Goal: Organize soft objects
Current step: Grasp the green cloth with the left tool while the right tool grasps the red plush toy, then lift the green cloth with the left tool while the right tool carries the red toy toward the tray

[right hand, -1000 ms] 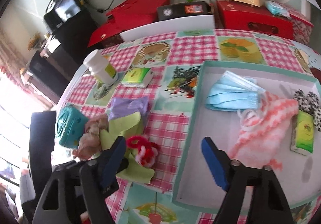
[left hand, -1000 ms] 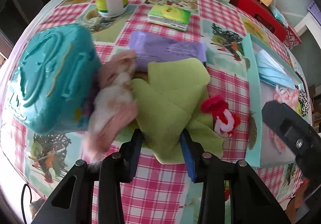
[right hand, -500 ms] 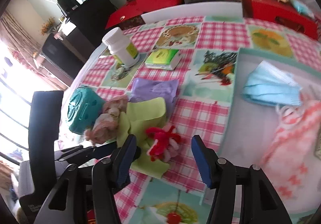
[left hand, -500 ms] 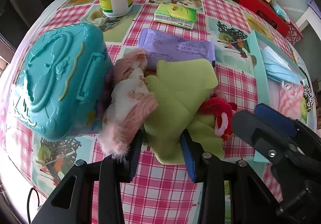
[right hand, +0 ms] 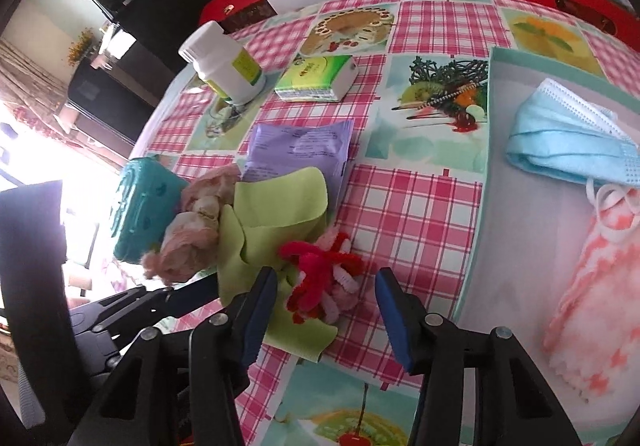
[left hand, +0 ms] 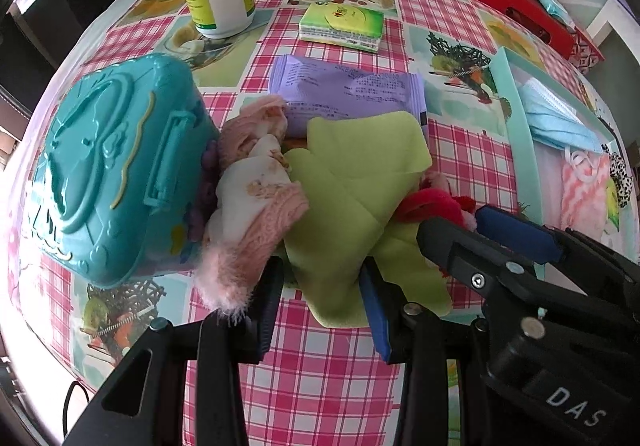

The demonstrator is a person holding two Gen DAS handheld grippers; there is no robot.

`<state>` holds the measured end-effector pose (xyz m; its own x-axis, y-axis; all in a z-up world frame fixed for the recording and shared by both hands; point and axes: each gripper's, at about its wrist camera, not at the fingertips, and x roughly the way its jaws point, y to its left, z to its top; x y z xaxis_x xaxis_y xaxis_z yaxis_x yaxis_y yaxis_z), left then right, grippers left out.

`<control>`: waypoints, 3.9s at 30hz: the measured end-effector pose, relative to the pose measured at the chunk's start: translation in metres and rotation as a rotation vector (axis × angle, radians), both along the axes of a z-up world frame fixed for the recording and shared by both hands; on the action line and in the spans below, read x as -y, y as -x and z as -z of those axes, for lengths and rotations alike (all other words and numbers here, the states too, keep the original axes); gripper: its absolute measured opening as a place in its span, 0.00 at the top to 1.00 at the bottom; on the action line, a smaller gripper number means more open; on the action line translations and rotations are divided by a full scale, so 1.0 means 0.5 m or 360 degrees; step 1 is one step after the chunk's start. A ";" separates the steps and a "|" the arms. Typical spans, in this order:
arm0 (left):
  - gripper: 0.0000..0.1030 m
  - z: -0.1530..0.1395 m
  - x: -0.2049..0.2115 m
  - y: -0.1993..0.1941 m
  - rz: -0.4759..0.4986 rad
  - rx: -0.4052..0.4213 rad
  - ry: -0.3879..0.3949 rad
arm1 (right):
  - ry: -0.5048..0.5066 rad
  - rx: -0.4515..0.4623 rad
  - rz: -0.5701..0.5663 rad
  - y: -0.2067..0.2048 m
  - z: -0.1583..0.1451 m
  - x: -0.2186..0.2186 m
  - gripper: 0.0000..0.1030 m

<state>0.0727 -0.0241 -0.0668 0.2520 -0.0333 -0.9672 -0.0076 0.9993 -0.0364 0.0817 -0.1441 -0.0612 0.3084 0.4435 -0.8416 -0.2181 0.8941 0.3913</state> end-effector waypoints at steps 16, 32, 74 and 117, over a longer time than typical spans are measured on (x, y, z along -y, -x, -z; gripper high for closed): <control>0.29 0.008 0.033 0.003 0.0095 -0.0007 0.0031 | 0.0104 0.0028 0.0015 -0.001 0.003 0.010 0.68; 0.67 -0.003 -0.004 0.010 0.0000 0.0054 0.0032 | 0.0038 0.0034 0.0115 -0.001 -0.009 0.051 0.69; 0.93 -0.205 0.007 0.036 0.0154 0.0622 0.0445 | -0.0063 0.0468 0.0530 0.068 -0.170 0.177 0.69; 0.93 -0.073 0.281 -0.013 0.0596 0.0284 0.0276 | 0.0433 0.0060 0.1334 0.150 -0.068 0.529 0.69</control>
<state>0.0794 -0.1647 -0.0304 0.3540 -0.3117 -0.8818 0.3749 0.9110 -0.1716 0.0069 -0.4088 -0.0272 0.4721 -0.1551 -0.8678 0.5427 0.8269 0.1474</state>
